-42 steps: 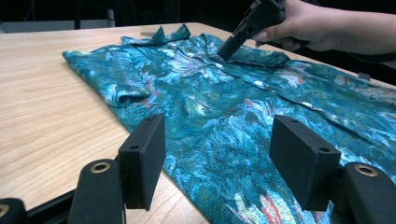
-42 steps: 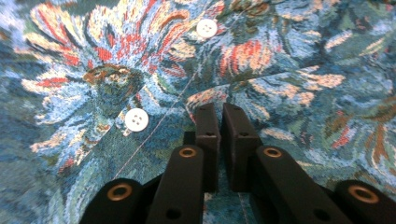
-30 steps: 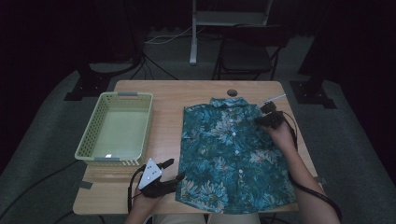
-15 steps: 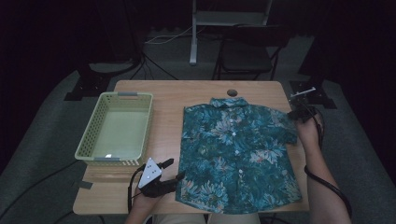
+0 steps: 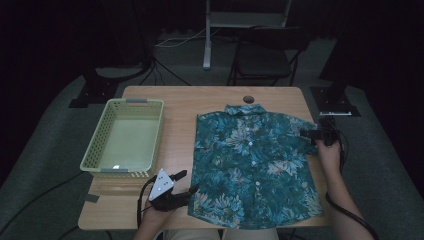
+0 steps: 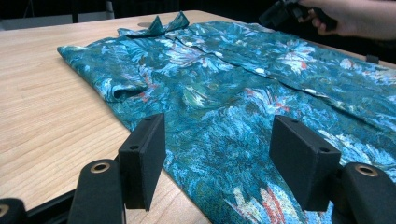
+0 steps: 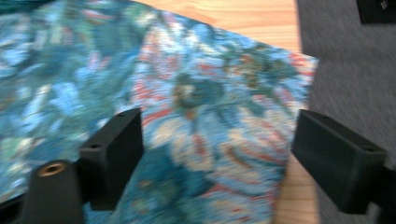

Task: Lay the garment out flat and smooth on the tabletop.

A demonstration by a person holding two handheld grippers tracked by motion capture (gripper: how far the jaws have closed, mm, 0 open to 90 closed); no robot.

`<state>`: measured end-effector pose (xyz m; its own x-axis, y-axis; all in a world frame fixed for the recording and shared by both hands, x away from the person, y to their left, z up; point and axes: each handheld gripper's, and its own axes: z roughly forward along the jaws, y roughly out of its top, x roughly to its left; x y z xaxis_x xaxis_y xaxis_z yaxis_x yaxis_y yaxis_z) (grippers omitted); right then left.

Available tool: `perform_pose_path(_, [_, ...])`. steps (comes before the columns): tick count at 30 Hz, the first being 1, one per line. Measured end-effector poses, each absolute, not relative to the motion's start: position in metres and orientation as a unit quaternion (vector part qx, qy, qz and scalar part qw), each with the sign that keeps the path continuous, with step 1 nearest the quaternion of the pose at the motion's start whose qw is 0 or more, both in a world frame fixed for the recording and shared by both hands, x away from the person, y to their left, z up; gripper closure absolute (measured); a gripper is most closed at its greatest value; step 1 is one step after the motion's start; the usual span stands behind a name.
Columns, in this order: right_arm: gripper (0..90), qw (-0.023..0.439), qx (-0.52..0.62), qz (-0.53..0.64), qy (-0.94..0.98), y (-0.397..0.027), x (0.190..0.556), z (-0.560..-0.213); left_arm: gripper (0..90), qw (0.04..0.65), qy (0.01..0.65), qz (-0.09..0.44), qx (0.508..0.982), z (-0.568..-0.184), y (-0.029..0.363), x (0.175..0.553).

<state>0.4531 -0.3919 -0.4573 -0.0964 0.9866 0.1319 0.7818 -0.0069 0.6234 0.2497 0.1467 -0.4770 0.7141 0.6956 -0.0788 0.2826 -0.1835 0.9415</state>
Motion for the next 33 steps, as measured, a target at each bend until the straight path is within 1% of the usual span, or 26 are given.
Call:
perform_pose_path(1, [13.8,0.182,0.641,0.299,0.683,-0.389,0.448,-0.458,37.5,0.549,0.329,0.187,0.746,-0.477,0.147,0.250])
perform_pose_path(4, [13.5,0.198,0.623,0.336,0.678,-0.383,0.432,-0.460,37.4,0.550,0.330,0.182,0.746,-0.477,0.147,0.251])
perform_pose_path(8, [13.3,0.187,0.610,0.383,0.667,-0.381,0.411,-0.459,37.4,0.547,0.330,0.181,0.747,-0.477,0.147,0.251])
perform_pose_path(11, [13.2,0.183,0.606,0.392,0.668,-0.380,0.401,-0.459,37.4,0.547,0.330,0.182,0.748,-0.477,0.147,0.251])
perform_pose_path(14, [13.2,0.189,0.591,0.401,0.674,-0.379,0.382,-0.459,37.4,0.542,0.330,0.184,0.751,-0.477,0.146,0.251])
perform_pose_path(16, [13.1,0.202,0.586,0.397,0.676,-0.378,0.371,-0.461,37.4,0.539,0.329,0.186,0.753,-0.477,0.145,0.251])
perform_pose_path(22, [13.2,0.185,0.579,0.399,0.686,-0.375,0.333,-0.472,37.3,0.538,0.337,0.183,0.750,-0.477,0.146,0.253])
perform_pose_path(23, [13.2,0.188,0.578,0.405,0.683,-0.374,0.324,-0.471,37.3,0.540,0.338,0.182,0.749,-0.477,0.147,0.253])
perform_pose_path(24, [13.2,0.193,0.574,0.409,0.683,-0.374,0.317,-0.471,36.8,0.542,0.339,0.182,0.748,-0.477,0.147,0.253])
perform_pose_path(25, [13.2,0.198,0.570,0.412,0.683,-0.374,0.311,-0.471,32.5,0.540,0.342,0.181,0.748,-0.477,0.147,0.254])
perform_pose_path(26, [13.2,0.202,0.566,0.413,0.684,-0.372,0.304,-0.470,31.7,0.537,0.340,0.177,0.752,-0.477,0.147,0.254])
perform_pose_path(30, [13.2,0.199,0.555,0.416,0.692,-0.369,0.290,-0.472,31.6,0.520,0.345,0.164,0.764,-0.477,0.145,0.259])
perform_pose_path(32, [13.2,0.207,0.549,0.420,0.693,-0.368,0.285,-0.473,30.7,0.513,0.349,0.152,0.769,-0.477,0.143,0.262])
perform_pose_path(33, [13.2,0.210,0.546,0.422,0.693,-0.368,0.283,-0.473,25.0,0.505,0.356,0.144,0.773,-0.476,0.141,0.265])
